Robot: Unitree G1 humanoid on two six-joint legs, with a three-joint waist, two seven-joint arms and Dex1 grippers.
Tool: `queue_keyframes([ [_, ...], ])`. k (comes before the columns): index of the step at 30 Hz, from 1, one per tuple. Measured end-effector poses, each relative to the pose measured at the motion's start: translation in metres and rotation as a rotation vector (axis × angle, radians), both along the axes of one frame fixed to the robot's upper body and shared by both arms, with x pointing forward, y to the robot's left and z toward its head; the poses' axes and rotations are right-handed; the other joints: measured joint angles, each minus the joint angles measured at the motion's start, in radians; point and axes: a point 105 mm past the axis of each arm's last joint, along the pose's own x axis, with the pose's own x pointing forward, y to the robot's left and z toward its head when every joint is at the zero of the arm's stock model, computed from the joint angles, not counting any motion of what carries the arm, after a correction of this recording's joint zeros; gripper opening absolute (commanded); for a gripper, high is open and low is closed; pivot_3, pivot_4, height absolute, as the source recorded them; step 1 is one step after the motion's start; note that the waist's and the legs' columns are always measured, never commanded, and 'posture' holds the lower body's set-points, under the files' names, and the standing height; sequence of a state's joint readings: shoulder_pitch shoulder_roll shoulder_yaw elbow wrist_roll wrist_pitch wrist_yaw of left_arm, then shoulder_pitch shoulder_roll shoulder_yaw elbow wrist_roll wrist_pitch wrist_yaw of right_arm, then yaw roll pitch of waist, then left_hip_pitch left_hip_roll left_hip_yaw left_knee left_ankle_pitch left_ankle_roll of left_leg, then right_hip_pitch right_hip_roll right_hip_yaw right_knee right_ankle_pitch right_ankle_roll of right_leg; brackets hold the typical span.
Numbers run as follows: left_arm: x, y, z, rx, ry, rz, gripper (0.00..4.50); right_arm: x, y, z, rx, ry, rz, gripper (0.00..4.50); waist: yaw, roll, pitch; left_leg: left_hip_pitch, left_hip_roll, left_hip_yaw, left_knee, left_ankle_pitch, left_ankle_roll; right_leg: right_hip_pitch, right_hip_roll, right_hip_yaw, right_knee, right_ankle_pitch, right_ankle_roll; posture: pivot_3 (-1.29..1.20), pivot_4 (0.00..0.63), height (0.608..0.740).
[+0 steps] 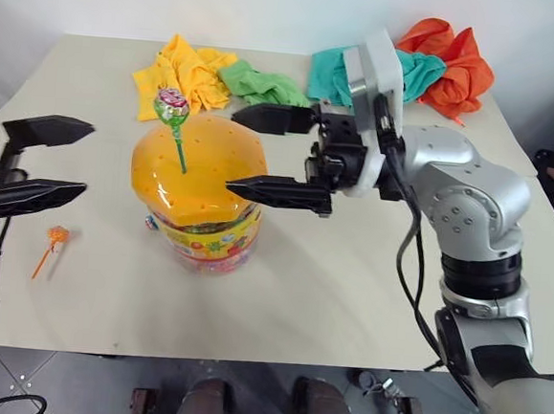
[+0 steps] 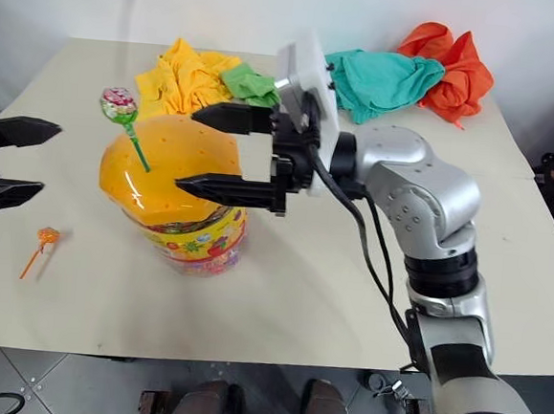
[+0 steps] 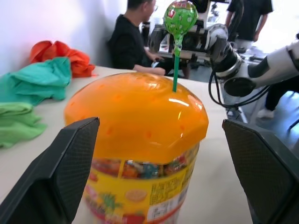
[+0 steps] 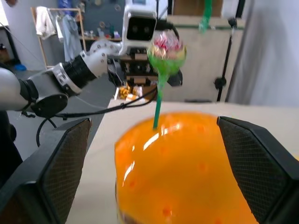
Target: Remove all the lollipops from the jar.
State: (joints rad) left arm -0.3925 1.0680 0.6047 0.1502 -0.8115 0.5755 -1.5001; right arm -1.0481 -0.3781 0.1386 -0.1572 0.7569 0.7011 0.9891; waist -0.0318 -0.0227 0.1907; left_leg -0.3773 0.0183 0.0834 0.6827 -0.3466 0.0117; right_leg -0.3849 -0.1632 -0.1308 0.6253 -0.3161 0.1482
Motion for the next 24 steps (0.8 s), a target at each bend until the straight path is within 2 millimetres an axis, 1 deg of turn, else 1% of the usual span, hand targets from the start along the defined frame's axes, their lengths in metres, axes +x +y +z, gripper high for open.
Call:
queue_keyframes([
  [4, -0.004, 0.023, -0.014, -0.029, 0.046, 0.094, 4.46, 0.004, 0.018, -0.002, -0.014, -0.009, 0.007, 4.50, -0.006, 0.000, 0.000, -0.001, 0.001, 0.001, -0.001, 0.000, 0.000, -0.006, 0.000, 0.001, 0.004, 0.000, 0.000, 0.00, 0.150, 0.740],
  [5, -0.006, 0.027, -0.018, -0.029, 0.056, 0.112, 4.46, 0.006, 0.022, -0.004, -0.020, -0.008, 0.005, 4.50, -0.007, 0.000, 0.000, -0.001, 0.001, 0.003, -0.001, 0.000, 0.000, -0.007, 0.000, 0.001, 0.004, 0.000, 0.000, 0.00, 0.150, 0.740],
  [8, -0.010, 0.036, -0.022, -0.036, 0.056, 0.150, 4.46, 0.009, 0.029, -0.008, -0.034, -0.010, -0.007, 4.50, -0.014, 0.000, 0.000, -0.002, 0.002, 0.007, -0.001, 0.000, 0.000, -0.008, -0.001, 0.000, 0.004, 0.000, 0.000, 0.00, 0.150, 0.740],
  [11, -0.012, 0.039, -0.027, -0.045, 0.080, 0.162, 4.46, 0.009, 0.035, -0.008, -0.035, -0.018, -0.002, 4.50, -0.015, 0.000, 0.000, -0.002, 0.002, 0.007, -0.001, 0.000, 0.000, -0.008, -0.001, 0.000, 0.004, 0.000, 0.000, 0.00, 0.150, 0.740],
  [13, -0.015, 0.040, -0.026, -0.066, 0.068, 0.158, 4.46, 0.007, 0.043, -0.004, -0.022, -0.027, 0.016, 4.50, -0.021, 0.000, 0.000, -0.002, 0.002, 0.007, -0.001, 0.000, 0.000, -0.008, -0.001, 0.000, 0.004, 0.000, 0.000, 0.00, 0.150, 0.740],
  [15, -0.018, 0.037, -0.029, -0.059, 0.069, 0.146, 4.46, 0.003, 0.051, 0.002, -0.010, -0.034, 0.040, 4.50, -0.025, 0.000, 0.000, -0.002, 0.002, 0.007, -0.001, 0.000, 0.000, -0.009, -0.001, 0.000, 0.004, 0.000, 0.000, 0.00, 0.150, 0.740],
  [18, -0.020, 0.034, -0.031, -0.044, 0.077, 0.138, 4.50, 0.002, 0.058, 0.005, -0.013, -0.055, 0.045, 3.90, -0.028, 0.000, 0.000, -0.002, 0.002, 0.007, -0.001, 0.000, -0.001, -0.009, -0.001, 0.000, 0.005, 0.000, 0.000, 0.00, 0.150, 0.740],
  [19, -0.021, 0.032, -0.031, -0.036, 0.075, 0.131, 4.50, 0.004, 0.058, 0.005, -0.020, -0.053, 0.040, 3.61, -0.028, 0.000, 0.000, -0.002, 0.002, 0.007, -0.001, 0.000, -0.001, -0.009, -0.001, 0.000, 0.005, 0.000, 0.000, 0.00, 0.150, 0.740],
  [21, -0.022, 0.032, -0.031, -0.036, 0.072, 0.128, 4.50, 0.006, 0.060, 0.003, -0.032, -0.047, 0.038, 2.91, -0.028, 0.000, 0.000, -0.002, 0.002, 0.007, -0.001, 0.000, -0.001, -0.009, -0.001, 0.000, 0.005, 0.000, 0.000, 0.00, 0.150, 0.740],
  [24, -0.023, 0.032, -0.034, -0.047, 0.077, 0.132, 4.50, 0.003, 0.066, 0.002, -0.042, -0.048, 0.058, 1.85, -0.029, 0.000, 0.000, -0.002, 0.002, 0.008, -0.001, 0.000, -0.001, -0.009, -0.001, 0.000, 0.005, 0.000, 0.000, 0.00, 0.150, 0.740],
])
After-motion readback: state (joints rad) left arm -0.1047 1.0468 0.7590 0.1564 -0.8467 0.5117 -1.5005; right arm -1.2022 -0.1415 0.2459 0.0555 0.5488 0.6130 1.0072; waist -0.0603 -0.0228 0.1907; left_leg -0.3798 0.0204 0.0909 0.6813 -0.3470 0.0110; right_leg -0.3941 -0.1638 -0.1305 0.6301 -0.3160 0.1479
